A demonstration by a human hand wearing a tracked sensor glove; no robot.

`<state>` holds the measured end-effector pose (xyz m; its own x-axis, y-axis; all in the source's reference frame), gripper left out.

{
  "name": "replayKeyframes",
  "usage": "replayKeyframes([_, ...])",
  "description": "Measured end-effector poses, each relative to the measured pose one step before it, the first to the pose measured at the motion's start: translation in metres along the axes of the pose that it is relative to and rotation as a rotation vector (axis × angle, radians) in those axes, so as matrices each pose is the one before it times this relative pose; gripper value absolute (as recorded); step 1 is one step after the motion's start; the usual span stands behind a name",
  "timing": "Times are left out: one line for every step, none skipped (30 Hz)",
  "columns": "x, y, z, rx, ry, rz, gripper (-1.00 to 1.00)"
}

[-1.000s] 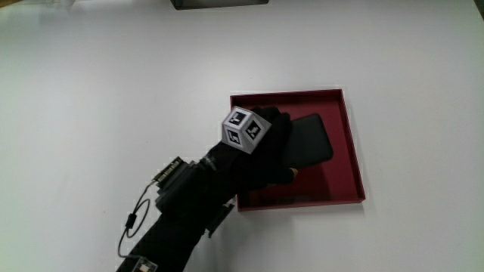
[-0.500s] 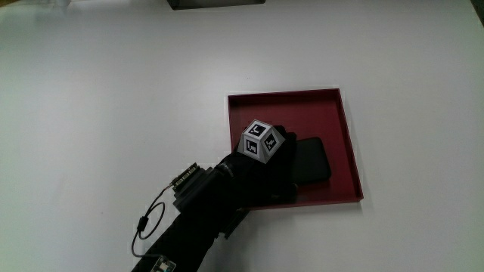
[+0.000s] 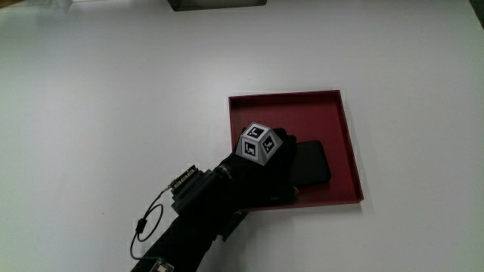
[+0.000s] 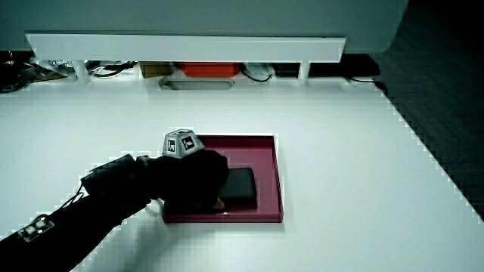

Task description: Place battery into plate

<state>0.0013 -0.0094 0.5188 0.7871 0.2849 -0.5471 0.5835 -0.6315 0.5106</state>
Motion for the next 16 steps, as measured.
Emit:
replayKeyframes([-0.0033,-0.0013,0.00131,0.00203,0.00024,-0.01459,-0.56])
replayKeyframes([-0.00445,-0.00209,0.00147,0.01003,-0.0219,-0.00951,-0.62])
replayKeyframes([-0.00236,-0.00452,0.00507,0.01105,-0.01066,-0.01913,-0.69])
replayKeyframes([-0.00067,-0.0051,0.00732,0.03584,0.03933,-0.04013,-0.75])
replayKeyframes([-0.00766,-0.0018,-0.00076,0.03086,-0.05978,-0.02704,-0.81])
replayKeyframes([0.00184,-0.00732,0.01192,0.03543,0.05274,-0.05868,-0.88])
replayKeyframes([-0.0001,-0.00781,0.00945,-0.01087,-0.08895,0.03658,-0.94])
replayKeyframes([0.00437,-0.0072,0.01253,0.03182,0.05072,-0.05788,-1.0])
replayKeyframes([0.00122,-0.00583,0.00902,-0.01463,-0.04235,0.01381,-1.0])
replayKeyframes([0.00276,-0.00521,0.00983,0.02003,0.02445,-0.06148,-1.0])
replayKeyframes([0.00428,-0.0066,0.01137,0.02474,0.03207,-0.02405,-1.0])
replayKeyframes([0.00176,-0.00685,0.00787,-0.02229,-0.07594,0.06004,-1.0])
replayKeyframes([0.00388,-0.00643,0.00937,0.00118,0.05745,-0.01548,-1.0])
replayKeyframes([-0.00355,-0.00708,0.00181,-0.00392,-0.15158,0.07353,-1.0])
replayKeyframes([0.01207,-0.00748,0.01391,0.04356,0.12997,-0.09075,-1.0])
replayKeyframes([0.00539,-0.00535,0.01056,0.01647,0.08501,-0.03383,-1.0])
